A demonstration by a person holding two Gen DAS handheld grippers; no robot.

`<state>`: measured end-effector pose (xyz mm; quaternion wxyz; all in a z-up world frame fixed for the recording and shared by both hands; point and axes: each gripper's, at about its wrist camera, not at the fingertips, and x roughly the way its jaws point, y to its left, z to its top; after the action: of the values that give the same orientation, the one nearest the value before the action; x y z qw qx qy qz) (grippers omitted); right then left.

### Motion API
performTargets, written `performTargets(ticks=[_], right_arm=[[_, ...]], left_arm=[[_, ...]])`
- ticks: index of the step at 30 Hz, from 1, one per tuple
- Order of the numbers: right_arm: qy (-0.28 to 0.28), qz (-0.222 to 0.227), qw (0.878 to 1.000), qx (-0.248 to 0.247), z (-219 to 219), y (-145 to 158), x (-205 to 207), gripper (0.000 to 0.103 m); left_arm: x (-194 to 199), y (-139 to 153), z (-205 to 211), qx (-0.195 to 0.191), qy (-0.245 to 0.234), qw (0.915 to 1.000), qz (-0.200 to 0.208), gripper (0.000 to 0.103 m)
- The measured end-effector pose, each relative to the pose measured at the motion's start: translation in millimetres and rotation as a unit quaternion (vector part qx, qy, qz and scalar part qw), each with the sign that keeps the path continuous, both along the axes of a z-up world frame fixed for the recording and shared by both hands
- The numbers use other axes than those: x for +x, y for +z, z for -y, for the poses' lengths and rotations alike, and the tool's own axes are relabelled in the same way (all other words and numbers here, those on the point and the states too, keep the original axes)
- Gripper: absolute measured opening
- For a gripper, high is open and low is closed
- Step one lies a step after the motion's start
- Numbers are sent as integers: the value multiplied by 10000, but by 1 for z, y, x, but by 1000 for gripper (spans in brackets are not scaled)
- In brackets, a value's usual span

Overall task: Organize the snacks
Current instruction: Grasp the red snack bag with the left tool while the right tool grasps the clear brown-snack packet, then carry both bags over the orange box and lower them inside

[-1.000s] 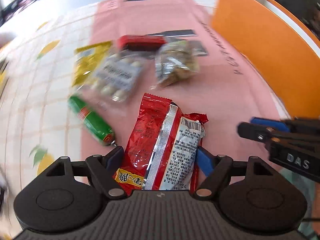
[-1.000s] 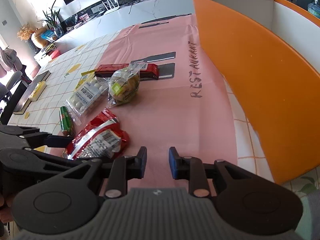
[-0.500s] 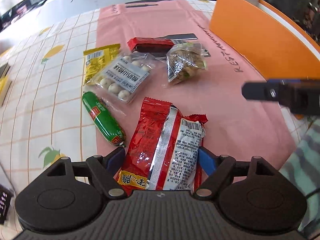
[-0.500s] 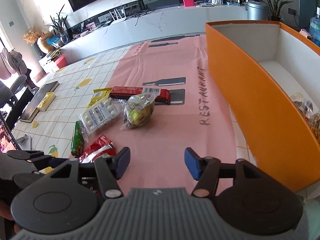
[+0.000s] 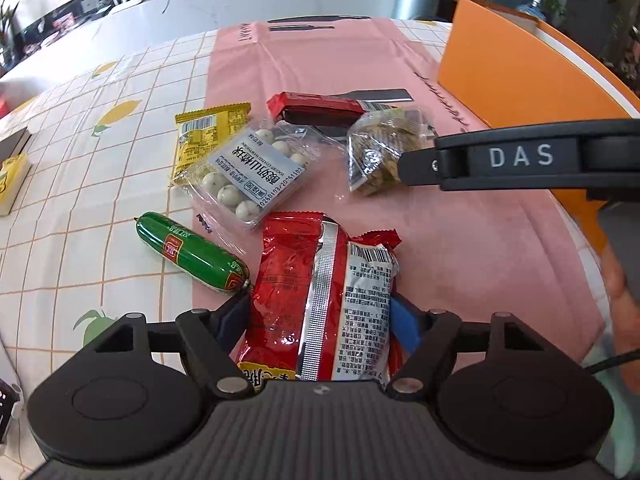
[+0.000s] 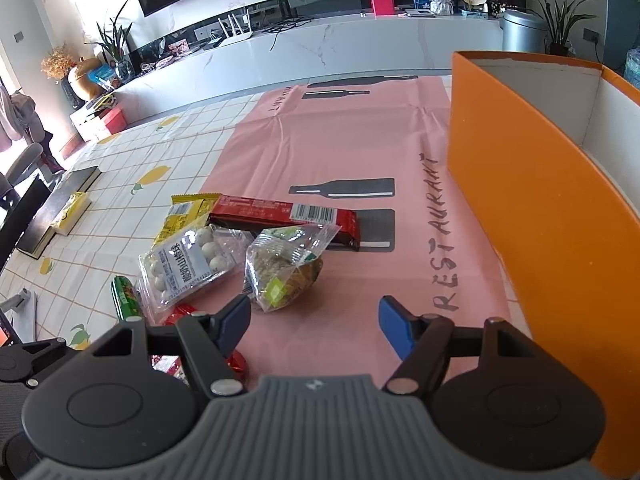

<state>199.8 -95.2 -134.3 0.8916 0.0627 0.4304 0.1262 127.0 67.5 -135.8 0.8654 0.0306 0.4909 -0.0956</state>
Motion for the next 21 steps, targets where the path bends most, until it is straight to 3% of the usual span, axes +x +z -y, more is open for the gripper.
performTargets(ticks=[4, 12, 14, 16, 21], right_arm=[[51, -14, 9997, 227, -6, -5, 11, 73], [142, -29, 9991, 410, -19, -16, 30, 71], [168, -21, 9989, 442, -19, -17, 31, 66], [166, -36, 9989, 431, -18, -18, 31, 48], [199, -43, 9993, 313, -13, -15, 25, 43]], left_arm=[[2, 1, -2, -109, 245, 9996, -51, 84], [5, 2, -9, -295, 432, 9985, -129, 83], [6, 2, -9, -298, 439, 9985, -135, 83], [5, 3, -7, -279, 431, 9986, -133, 83], [5, 3, -7, -300, 481, 9983, -124, 83]])
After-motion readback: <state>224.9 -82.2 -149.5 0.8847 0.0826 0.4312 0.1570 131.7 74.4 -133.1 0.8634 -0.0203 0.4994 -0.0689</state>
